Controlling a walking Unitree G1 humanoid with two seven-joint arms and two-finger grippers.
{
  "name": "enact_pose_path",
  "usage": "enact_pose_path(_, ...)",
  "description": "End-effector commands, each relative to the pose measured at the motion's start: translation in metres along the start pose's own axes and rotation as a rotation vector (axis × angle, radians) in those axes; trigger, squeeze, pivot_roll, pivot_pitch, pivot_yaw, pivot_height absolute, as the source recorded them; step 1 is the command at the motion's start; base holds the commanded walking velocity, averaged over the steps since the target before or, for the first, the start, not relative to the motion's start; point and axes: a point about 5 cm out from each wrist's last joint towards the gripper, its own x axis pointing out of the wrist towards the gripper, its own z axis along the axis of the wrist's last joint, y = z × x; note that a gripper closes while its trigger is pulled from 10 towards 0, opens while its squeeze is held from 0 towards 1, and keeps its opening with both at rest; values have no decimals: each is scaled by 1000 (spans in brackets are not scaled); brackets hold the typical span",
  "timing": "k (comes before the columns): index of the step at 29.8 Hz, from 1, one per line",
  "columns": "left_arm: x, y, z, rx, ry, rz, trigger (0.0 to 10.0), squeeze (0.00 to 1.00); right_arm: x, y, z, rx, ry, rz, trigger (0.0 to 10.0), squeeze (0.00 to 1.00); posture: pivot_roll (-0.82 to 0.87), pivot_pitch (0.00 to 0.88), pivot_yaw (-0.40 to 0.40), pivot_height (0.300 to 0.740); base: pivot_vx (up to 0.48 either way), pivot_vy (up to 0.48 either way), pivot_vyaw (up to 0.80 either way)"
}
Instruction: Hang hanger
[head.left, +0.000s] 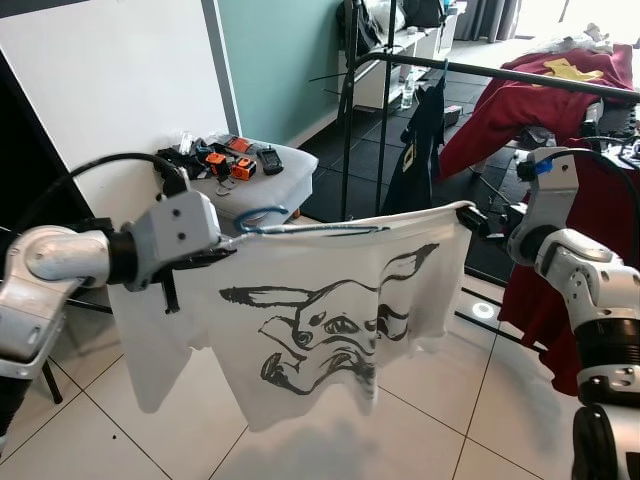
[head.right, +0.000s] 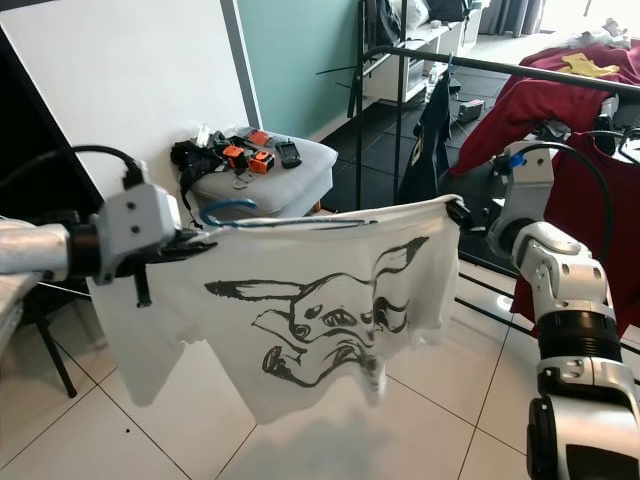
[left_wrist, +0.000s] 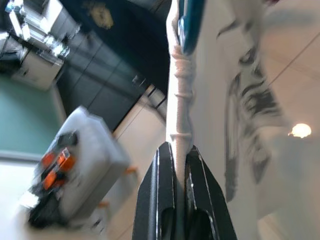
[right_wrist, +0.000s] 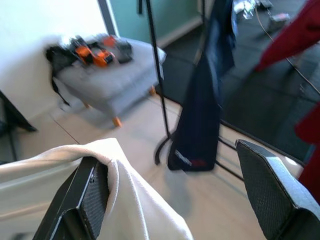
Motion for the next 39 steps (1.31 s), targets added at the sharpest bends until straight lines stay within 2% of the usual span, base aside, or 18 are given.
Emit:
enact_pose_path(1, 5, 5, -4, -12, 43, 58, 588, 0, 0, 5, 17, 17, -73, 27, 10000, 0, -89, 40, 57, 740, 0, 0, 0)
enact_pose_path(2, 5, 5, -4, -12, 43, 58, 588, 0, 0, 5, 17, 17, -73, 27, 10000, 0, -89, 40, 57, 740, 0, 0, 0)
enact_pose_path(4, 15, 4, -12, -25, 98, 112, 1569, 0, 0, 10, 26, 29, -119, 57, 10000, 0, -94, 41, 60, 740, 0, 0, 0)
enact_pose_path(11, 28, 6, -22, -59, 167, 251, 1882, 0, -1, 17, 36, 32, -176, 105, 10000, 0, -100, 41, 63, 740, 0, 0, 0)
enact_pose_path(12, 31, 10, -23, -99, 164, 322, 1686, 0, -1, 18, 37, 32, -181, 108, 10000, 0, -102, 40, 65, 740, 0, 0, 0)
enact_pose_path(13, 31, 10, -23, -99, 164, 322, 1686, 0, -1, 18, 37, 32, -181, 108, 10000, 0, -102, 40, 65, 740, 0, 0, 0)
enact_pose_path(16, 34, 19, -26, -237, 141, 518, 1373, 0, -2, 20, 38, 36, -193, 121, 10000, 0, -100, 39, 65, 740, 0, 0, 0)
enact_pose_path(24, 44, 17, -13, -363, 14, 587, 1373, 0, 1, 32, 32, 40, -176, 175, 10000, 0, -93, 35, 66, 740, 0, 0, 0)
enact_pose_path(25, 50, 14, -6, -412, -42, 580, 1490, 0, 1, 39, 28, 36, -166, 212, 10000, 0, -92, 34, 64, 740, 0, 0, 0)
enact_pose_path(27, 50, 14, -6, -412, -42, 580, 1490, 0, 1, 39, 28, 36, -166, 212, 10000, 0, -92, 34, 64, 740, 0, 0, 0)
enact_pose_path(28, 55, 10, 0, -448, -82, 567, 1647, 0, 1, 45, 25, 32, -157, 251, 10000, 0, -92, 35, 65, 740, 0, 0, 0)
enact_pose_path(29, 60, 2, 7, -436, -118, 501, 3647, 0, 0, 52, 25, 16, -162, 295, 10000, 0, -92, 34, 63, 740, 0, 0, 0)
enact_pose_path(34, 66, -11, 13, -414, -156, 390, 3647, 0, -4, 57, 28, -7, -189, 353, 10000, 0, -92, 33, 64, 740, 0, 0, 0)
enact_pose_path(35, 66, -19, 16, -381, -167, 301, 4784, 0, -9, 58, 34, -30, -225, 411, 10000, 0, -90, 34, 65, 740, 0, 0, 0)
enact_pose_path(36, 66, -19, 16, -381, -167, 301, 4784, 0, -9, 58, 34, -30, -225, 411, 10000, 0, -90, 34, 65, 740, 0, 0, 0)
enact_pose_path(37, 63, -25, 17, -348, -174, 209, 6549, 0, -19, 63, 41, -72, -262, 531, 10000, 0, -91, 35, 66, 740, 0, 0, 0)
enact_pose_path(38, 63, -25, 17, -348, -174, 209, 6549, 0, -19, 63, 41, -72, -262, 531, 10000, 0, -91, 35, 66, 740, 0, 0, 0)
enact_pose_path(39, 60, -30, 17, -327, -177, 138, 7529, 0, -34, 70, 46, -115, -289, 694, 10000, 0, -91, 36, 67, 740, 0, 0, 0)
